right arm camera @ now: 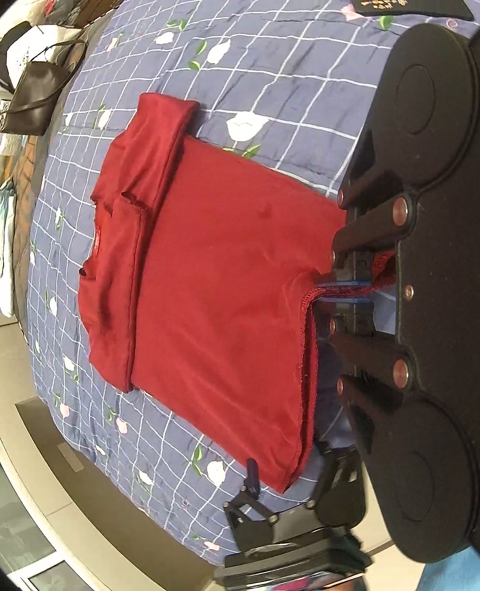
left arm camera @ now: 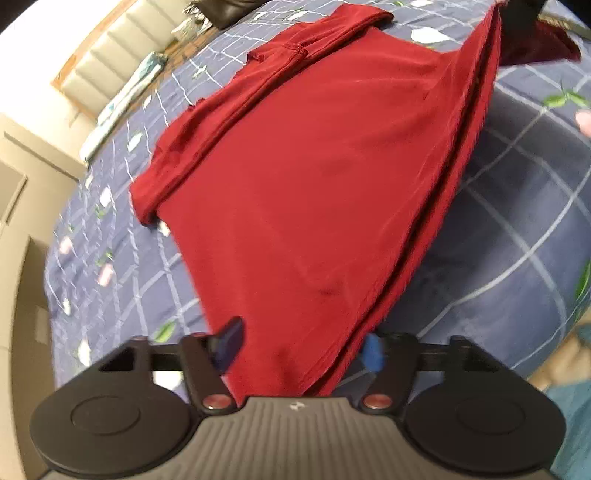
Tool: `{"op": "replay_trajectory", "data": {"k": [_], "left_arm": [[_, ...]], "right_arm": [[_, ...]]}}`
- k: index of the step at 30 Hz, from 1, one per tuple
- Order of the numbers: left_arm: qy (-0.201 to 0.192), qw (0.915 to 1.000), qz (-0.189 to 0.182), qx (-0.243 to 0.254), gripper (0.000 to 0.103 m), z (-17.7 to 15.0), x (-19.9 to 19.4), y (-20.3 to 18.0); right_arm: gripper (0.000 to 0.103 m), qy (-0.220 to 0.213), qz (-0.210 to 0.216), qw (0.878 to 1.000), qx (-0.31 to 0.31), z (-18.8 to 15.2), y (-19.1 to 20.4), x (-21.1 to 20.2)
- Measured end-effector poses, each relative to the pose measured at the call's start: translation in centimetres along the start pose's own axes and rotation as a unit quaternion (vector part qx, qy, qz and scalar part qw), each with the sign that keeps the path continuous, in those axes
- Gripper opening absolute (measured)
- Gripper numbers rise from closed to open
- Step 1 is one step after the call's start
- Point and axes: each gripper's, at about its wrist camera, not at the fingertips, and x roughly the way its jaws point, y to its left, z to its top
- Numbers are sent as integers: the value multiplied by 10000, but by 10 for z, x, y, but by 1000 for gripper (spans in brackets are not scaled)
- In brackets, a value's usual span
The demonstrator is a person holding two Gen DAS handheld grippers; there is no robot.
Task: Fold small clothes
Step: 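Grasp one hem corner with the right gripper while the left gripper grasps the other, then lift the hem with both grippers and fold it over toward the collar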
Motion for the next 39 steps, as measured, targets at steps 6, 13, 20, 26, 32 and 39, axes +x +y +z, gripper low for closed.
{"op": "replay_trajectory", "data": {"k": [6,13,20,26,32,39], "left_arm": [[-47,9984,-203,518,5,-13,-6,11],[-421,9916,60,1224,4,-18,-29,6],[-565,9903,-162,1261,3,-24,-51,12],[-679,9888,-246,1304,3,-29,-68,18],[-662,9829,-626,1602,3,-55,-88,-5],[-399,9919,-932,761,3,-66,-87,3]], "right_arm": [[5,117,-126,9990,-416,-5,3,1],[4,335,-353,9935,-1025,-23,15,5],[4,359,-622,9844,-1609,-41,32,1],[4,249,-779,9798,-1824,-53,47,-12],[4,367,-701,9765,-2005,-69,63,-25],[4,511,-532,9834,-1660,-94,67,-40]]}}
